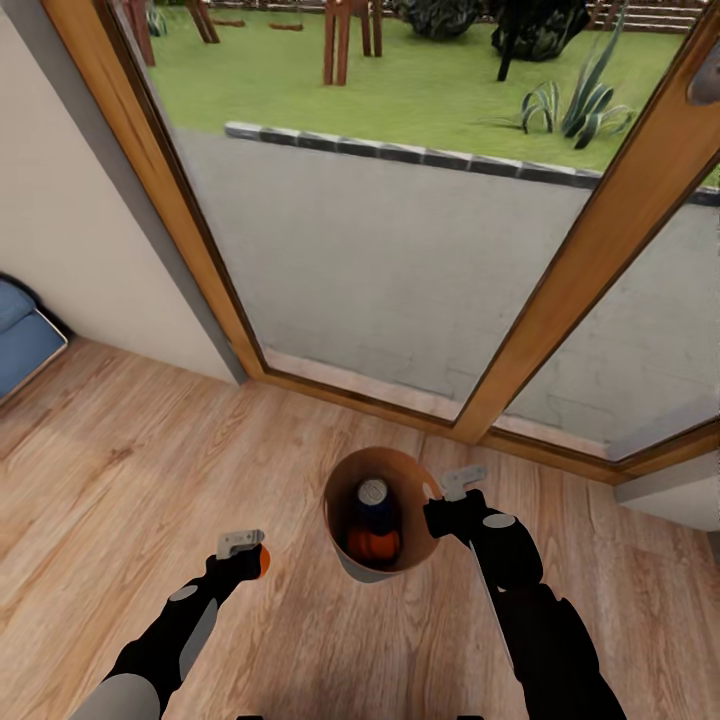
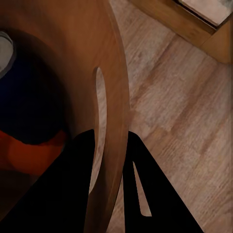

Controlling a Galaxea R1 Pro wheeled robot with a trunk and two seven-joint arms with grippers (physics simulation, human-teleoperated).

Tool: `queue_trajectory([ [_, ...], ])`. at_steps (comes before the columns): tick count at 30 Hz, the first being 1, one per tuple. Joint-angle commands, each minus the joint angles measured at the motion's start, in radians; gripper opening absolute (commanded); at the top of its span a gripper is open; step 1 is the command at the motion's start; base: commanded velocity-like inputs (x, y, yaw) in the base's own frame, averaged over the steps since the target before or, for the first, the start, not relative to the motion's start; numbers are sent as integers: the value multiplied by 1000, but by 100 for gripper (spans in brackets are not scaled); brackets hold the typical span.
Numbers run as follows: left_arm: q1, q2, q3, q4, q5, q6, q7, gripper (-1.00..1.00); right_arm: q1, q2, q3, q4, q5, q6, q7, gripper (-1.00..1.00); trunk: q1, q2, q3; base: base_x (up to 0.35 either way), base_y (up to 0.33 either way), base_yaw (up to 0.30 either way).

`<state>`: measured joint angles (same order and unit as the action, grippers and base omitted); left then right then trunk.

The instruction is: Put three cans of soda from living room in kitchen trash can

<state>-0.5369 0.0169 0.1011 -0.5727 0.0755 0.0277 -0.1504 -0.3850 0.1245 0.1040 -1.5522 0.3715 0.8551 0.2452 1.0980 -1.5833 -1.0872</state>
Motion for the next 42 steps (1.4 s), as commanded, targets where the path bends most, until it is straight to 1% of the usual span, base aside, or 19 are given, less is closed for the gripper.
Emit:
queue_trajectory([
  [1,0,0,0,0,0,0,-1,-100,0,0,0,0,-20,2,3,-100,-4,7,5,0,0,0],
  [42,0,0,0,2,0,0,-5,-100,0,0,0,3,-20,1,2,-100,-161,294,199,0,0,0],
])
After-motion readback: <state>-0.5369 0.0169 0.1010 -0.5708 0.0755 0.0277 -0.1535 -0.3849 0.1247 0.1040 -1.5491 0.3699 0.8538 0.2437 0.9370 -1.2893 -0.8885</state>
